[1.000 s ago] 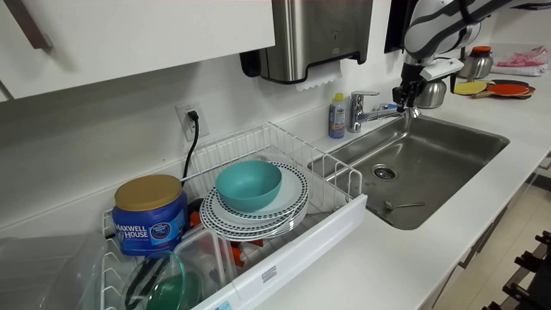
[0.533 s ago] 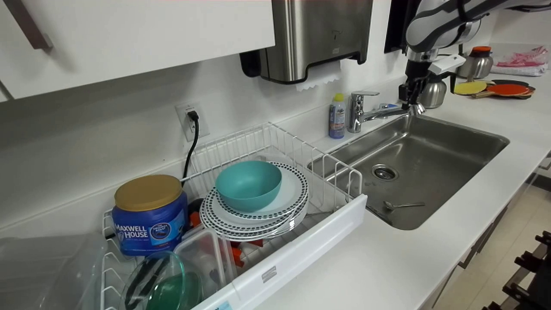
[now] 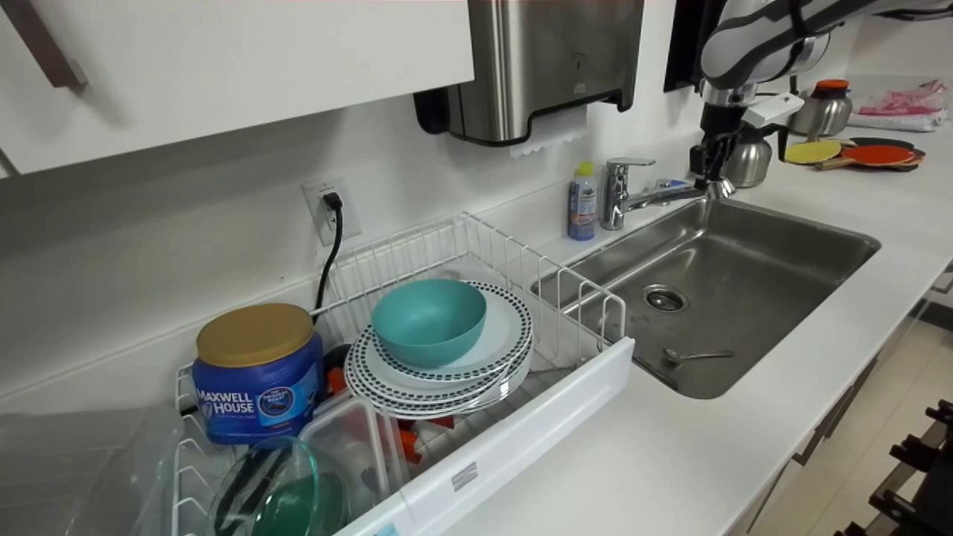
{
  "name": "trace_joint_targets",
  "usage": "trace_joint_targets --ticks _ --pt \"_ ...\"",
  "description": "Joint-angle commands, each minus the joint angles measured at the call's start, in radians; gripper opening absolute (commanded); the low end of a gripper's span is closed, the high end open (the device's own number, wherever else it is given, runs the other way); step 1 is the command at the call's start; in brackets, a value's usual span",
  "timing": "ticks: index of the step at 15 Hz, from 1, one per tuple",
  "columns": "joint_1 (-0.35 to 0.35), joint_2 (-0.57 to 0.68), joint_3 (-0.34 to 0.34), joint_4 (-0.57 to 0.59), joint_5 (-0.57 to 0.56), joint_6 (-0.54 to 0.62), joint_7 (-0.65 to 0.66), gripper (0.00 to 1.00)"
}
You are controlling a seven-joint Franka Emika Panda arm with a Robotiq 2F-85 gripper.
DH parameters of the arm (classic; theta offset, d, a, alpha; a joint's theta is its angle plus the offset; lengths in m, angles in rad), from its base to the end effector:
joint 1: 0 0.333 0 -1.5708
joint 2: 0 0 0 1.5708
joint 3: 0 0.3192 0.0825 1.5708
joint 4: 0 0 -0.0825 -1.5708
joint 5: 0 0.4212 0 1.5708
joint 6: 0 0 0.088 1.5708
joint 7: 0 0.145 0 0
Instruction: Turn the tap nozzle to the right
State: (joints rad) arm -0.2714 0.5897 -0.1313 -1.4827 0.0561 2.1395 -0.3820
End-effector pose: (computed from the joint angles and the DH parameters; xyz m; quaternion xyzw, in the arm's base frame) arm 0.6992 -0.2790 0.2864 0.9992 -0.0123 0.0289 0.0248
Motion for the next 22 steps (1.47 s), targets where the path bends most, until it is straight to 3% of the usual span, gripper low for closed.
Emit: trace_joint_targets --ticks 1,11,22 --pt "-0.054 0.063 0.014 0.093 -0.010 -0.021 -0.038 0.21" --pt "-0.141 0.246 0.029 0.407 -0.011 -0.211 -0.207 0.21" --pt "-0.150 0.330 0.029 0.565 0.015 -0.346 -0.220 0.21"
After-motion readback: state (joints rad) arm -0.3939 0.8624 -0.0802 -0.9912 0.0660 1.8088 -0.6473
